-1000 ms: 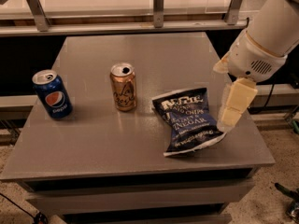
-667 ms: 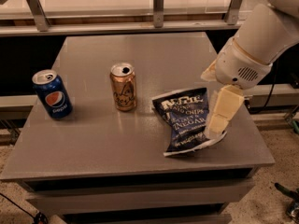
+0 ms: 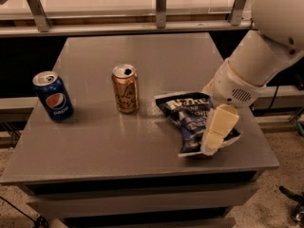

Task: Move blue chip bag near orange can

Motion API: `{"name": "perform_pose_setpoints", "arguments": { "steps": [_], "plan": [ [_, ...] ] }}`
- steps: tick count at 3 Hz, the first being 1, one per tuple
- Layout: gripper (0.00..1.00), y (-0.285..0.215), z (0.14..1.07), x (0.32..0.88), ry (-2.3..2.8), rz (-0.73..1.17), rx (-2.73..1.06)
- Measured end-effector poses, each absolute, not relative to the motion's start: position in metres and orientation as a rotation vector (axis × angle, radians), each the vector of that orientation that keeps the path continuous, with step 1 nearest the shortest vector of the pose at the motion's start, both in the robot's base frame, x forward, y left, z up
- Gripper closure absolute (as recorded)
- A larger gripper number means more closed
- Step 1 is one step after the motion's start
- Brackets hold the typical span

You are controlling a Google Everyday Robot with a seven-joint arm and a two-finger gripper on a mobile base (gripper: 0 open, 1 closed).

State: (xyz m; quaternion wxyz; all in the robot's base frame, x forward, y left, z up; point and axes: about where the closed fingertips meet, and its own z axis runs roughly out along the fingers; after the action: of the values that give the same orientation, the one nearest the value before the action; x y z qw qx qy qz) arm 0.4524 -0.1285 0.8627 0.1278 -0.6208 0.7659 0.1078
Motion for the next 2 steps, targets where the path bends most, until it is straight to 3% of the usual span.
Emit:
{"name": "perform_pose_setpoints", "arguments": {
  "steps": [2],
  "plan": [
    [0.41,-0.1369,0.8445,0.4547,2.295,0.201,-1.765]
  ]
}}
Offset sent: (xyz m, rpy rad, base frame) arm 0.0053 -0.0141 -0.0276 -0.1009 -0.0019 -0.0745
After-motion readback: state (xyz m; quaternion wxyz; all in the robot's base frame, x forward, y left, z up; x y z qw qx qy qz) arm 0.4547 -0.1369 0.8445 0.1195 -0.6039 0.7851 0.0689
